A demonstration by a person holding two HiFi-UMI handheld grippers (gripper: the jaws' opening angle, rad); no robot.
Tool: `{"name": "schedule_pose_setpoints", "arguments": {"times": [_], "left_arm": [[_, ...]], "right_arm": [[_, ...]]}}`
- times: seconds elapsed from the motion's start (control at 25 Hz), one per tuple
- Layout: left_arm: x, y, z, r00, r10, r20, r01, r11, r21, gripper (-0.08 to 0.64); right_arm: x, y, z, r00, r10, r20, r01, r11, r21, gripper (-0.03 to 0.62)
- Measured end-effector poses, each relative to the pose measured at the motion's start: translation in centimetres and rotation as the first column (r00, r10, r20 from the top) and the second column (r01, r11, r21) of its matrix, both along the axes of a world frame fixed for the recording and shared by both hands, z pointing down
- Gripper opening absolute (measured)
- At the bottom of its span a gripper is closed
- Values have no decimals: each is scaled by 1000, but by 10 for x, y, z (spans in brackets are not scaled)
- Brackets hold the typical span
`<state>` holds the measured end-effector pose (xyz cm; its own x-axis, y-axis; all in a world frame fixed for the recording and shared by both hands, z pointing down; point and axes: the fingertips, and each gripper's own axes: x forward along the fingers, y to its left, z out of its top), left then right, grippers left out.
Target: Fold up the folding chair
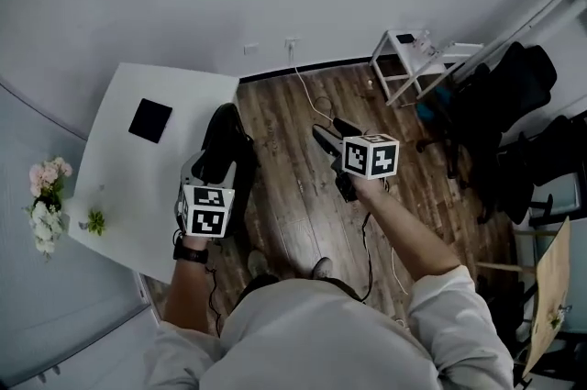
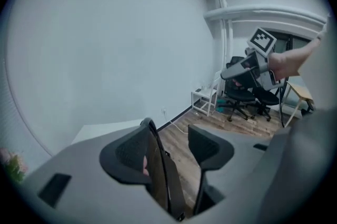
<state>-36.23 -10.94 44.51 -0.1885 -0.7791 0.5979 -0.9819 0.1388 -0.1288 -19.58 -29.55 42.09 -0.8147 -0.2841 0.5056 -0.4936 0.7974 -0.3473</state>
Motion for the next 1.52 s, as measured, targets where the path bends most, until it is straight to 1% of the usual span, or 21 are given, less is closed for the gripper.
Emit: {"name": "schedule_pose_setpoints", "arguments": {"times": [0.08,0.16,0.32,0.36,0.44,0.56,0.6,0.68,0.76,0.92,1.04,1.28,1.4,1.52], "left_arm": [[23,-18,-18,1000,28,-14,-28,998,61,249],[49,-35,-35,997,63,-40,-58,992,113,245],[103,-62,-60,989,127,-71,-113,978,175,218],[115,-67,-64,987,142,-76,-126,975,184,213],[139,-76,-71,981,172,-86,-152,968,202,205],[171,-85,-78,973,212,-90,-188,957,221,189],[181,-87,-80,971,222,-90,-197,954,227,175],[198,-90,-85,966,241,-96,-212,946,243,136],[214,-92,-88,960,259,-106,-225,940,256,115],[241,-94,-97,954,281,-102,-244,929,278,64],[259,-91,-100,950,294,-109,-252,922,293,12],[292,-79,-93,937,327,-119,-284,917,281,8],[298,-70,-86,936,328,-128,-284,919,274,8],[304,-63,-83,937,326,-128,-285,921,267,8]], "right_arm": [[38,-5,-16,1000,19,5,-19,996,83,250],[74,-9,-32,999,36,9,-37,986,162,236],[145,-13,-64,995,90,39,-98,955,280,178],[161,-12,-70,993,107,47,-116,946,304,170],[192,-11,-81,988,141,60,-153,925,349,133],[232,-6,-93,979,187,78,-203,897,394,105],[245,-4,-97,976,200,86,-218,887,408,87],[267,1,-104,969,225,100,-246,865,438,73],[288,7,-111,962,248,114,-272,842,465,59],[326,19,-125,945,289,153,-326,804,497,22],[349,30,-129,935,310,172,-354,787,506,17],[382,50,-125,922,337,188,-386,776,499,17],[388,58,-121,920,344,190,-392,773,499,15],[390,66,-118,921,340,192,-390,777,494,15]]}}
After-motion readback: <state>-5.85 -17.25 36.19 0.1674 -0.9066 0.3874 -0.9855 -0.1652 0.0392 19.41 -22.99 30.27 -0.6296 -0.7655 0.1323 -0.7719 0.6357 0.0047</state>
